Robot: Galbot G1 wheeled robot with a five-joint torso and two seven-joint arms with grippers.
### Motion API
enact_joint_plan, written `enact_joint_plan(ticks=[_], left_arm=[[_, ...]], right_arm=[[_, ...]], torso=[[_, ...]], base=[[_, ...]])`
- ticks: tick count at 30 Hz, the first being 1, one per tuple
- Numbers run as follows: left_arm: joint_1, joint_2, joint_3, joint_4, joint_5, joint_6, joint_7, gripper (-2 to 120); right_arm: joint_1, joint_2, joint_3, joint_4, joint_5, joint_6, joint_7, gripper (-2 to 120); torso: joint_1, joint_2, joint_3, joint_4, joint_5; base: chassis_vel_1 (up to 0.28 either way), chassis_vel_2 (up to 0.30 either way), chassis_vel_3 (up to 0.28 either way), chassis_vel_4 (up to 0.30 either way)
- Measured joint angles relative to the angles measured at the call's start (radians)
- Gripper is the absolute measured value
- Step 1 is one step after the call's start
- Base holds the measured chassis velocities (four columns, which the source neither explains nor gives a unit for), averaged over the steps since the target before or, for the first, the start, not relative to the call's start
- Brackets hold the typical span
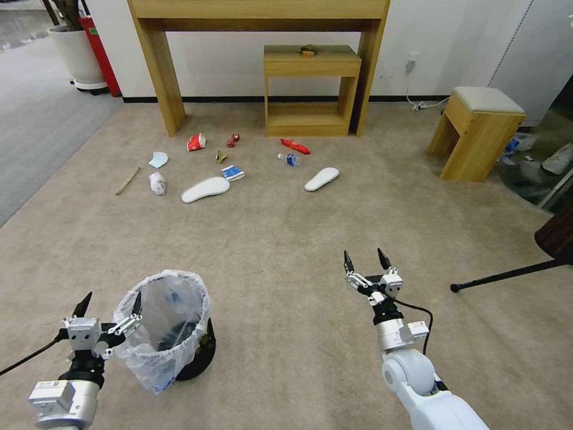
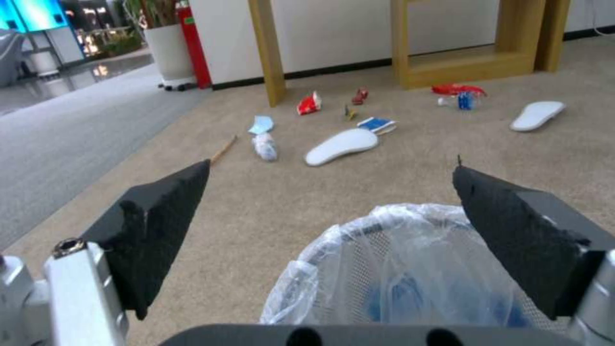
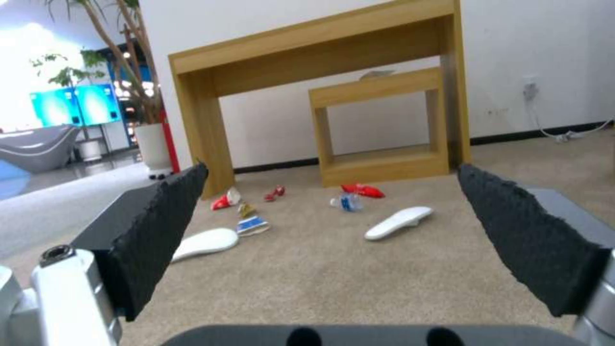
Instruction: Pick up the trash bin and place the garbage on the floor into it.
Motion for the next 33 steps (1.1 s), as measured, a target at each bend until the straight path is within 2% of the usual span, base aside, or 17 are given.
enact_joint_plan(ticks=[18,26,29,32,33], left_arm=[[0.017,-0.008,-0.011,-0.010,0.007,-0.006,0.001,100],[0.031,0.032,-0.007,-0.035,-0.027,0.105,-0.047,100],[0.022,0.081,-0.004,-0.041,-0.092,0.178,-0.082,99],[0.018,0.108,0.003,-0.041,-0.131,0.198,-0.094,99],[0.014,0.136,0.012,-0.039,-0.158,0.213,-0.107,100]], right_arm=[[-0.003,-0.009,-0.001,0.002,-0.010,0.005,-0.002,100],[-0.004,-0.019,-0.014,-0.003,-0.017,-0.003,0.006,100],[0.000,-0.023,-0.017,-0.007,-0.018,-0.010,0.012,100],[0.002,-0.023,-0.018,-0.011,-0.019,-0.011,0.012,100],[0.002,-0.022,-0.018,-0.014,-0.019,-0.011,0.012,100]], torso=[[0.000,0.000,0.000,0.0000,0.0000],[0.000,0.000,0.000,0.0000,0.0000],[0.000,0.000,0.000,0.0000,-0.0001],[0.000,0.000,0.000,0.0000,-0.0001],[0.000,0.000,0.000,0.0000,-0.0001]], base=[[0.000,0.000,0.000,0.000],[0.000,0.000,0.000,0.000],[0.000,0.000,0.000,0.000],[0.000,0.000,0.000,0.000],[0.000,0.000,0.000,0.000]])
